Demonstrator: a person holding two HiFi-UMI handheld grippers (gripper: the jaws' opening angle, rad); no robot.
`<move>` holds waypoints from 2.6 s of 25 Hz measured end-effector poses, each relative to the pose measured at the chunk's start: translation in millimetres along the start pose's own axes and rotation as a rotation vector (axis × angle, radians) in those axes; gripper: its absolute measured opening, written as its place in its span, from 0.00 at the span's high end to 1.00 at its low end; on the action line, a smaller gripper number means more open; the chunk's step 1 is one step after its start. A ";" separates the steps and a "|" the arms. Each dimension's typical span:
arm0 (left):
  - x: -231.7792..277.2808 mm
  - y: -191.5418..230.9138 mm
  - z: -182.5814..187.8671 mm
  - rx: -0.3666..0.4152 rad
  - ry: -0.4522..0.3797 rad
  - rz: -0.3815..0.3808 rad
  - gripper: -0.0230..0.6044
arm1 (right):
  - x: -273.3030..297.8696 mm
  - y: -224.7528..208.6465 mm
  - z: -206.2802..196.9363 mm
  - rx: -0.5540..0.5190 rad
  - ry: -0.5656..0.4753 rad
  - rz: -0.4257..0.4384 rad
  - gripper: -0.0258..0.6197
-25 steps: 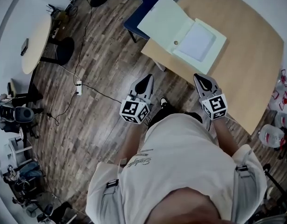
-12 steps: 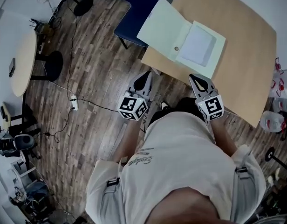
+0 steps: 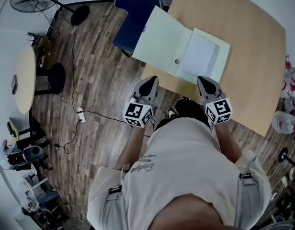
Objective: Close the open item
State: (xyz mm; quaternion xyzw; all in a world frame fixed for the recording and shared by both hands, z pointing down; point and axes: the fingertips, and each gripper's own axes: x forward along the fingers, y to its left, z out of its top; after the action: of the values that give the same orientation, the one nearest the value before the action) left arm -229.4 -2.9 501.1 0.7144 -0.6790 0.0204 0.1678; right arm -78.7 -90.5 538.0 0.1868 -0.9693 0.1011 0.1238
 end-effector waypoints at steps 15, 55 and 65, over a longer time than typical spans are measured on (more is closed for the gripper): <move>128.8 12.6 49.5 0.047 0.025 -0.054 0.94 | 47.0 -69.5 31.0 -0.091 -0.024 0.077 0.97; 134.5 208.4 6.8 0.040 0.158 -0.138 0.94 | 77.9 -43.4 45.7 -0.068 -0.007 -0.309 0.97; 128.1 214.5 -39.5 -0.010 0.247 -0.169 0.94 | 86.1 -39.3 48.4 -0.070 0.010 -0.292 0.97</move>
State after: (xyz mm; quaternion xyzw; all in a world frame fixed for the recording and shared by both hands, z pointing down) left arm -421.2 -120.4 616.8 0.7603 -0.5906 0.0908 0.2548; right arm -150.7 -167.0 521.9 0.3208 -0.9342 0.0490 0.1484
